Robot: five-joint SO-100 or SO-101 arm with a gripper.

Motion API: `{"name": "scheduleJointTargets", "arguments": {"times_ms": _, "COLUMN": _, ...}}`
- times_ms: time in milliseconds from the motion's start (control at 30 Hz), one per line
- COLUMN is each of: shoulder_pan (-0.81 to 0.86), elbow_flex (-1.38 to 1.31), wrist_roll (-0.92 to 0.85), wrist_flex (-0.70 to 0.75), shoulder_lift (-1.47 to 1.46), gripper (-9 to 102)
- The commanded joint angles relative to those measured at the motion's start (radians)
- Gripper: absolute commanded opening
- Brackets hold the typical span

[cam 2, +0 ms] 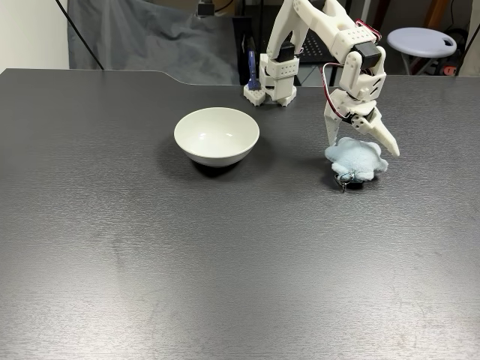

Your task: Grasp a skyblue doll and put it in the white bowl.

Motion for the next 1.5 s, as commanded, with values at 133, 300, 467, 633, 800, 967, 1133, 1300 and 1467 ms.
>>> {"name": "scheduleJointTargets", "arguments": {"times_ms": 133, "shoulder_pan": 0.015, "elbow_flex": -0.063, "wrist_roll": -0.038, "wrist_flex": -0.006, "shoulder_lift": 0.02, "gripper": 68}}
{"name": "scheduleJointTargets", "arguments": {"times_ms": 300, "shoulder_pan": 0.015, "elbow_flex": -0.051, "wrist_roll": -0.041, "wrist_flex": -0.028, "shoulder_lift": 0.023, "gripper": 68}}
{"name": "scheduleJointTargets", "arguments": {"times_ms": 467, "shoulder_pan": 0.038, "elbow_flex": -0.058, "wrist_roll": -0.041, "wrist_flex": -0.043, "shoulder_lift": 0.034, "gripper": 68}}
{"name": "scheduleJointTargets", "arguments": {"times_ms": 633, "shoulder_pan": 0.087, "elbow_flex": -0.049, "wrist_roll": -0.028, "wrist_flex": -0.067, "shoulder_lift": 0.034, "gripper": 68}}
{"name": "scheduleJointTargets", "arguments": {"times_ms": 800, "shoulder_pan": 0.161, "elbow_flex": -0.049, "wrist_roll": -0.025, "wrist_flex": -0.129, "shoulder_lift": 0.034, "gripper": 68}}
{"name": "scheduleJointTargets", "arguments": {"times_ms": 967, "shoulder_pan": 0.17, "elbow_flex": -0.044, "wrist_roll": -0.038, "wrist_flex": -0.144, "shoulder_lift": 0.02, "gripper": 68}}
{"name": "scheduleJointTargets", "arguments": {"times_ms": 1133, "shoulder_pan": 0.155, "elbow_flex": -0.044, "wrist_roll": -0.043, "wrist_flex": -0.133, "shoulder_lift": 0.02, "gripper": 68}}
{"name": "scheduleJointTargets", "arguments": {"times_ms": 1300, "shoulder_pan": 0.153, "elbow_flex": -0.044, "wrist_roll": -0.061, "wrist_flex": -0.132, "shoulder_lift": 0.02, "gripper": 68}}
{"name": "scheduleJointTargets", "arguments": {"times_ms": 1467, "shoulder_pan": 0.144, "elbow_flex": -0.041, "wrist_roll": -0.169, "wrist_flex": -0.129, "shoulder_lift": 0.018, "gripper": 68}}
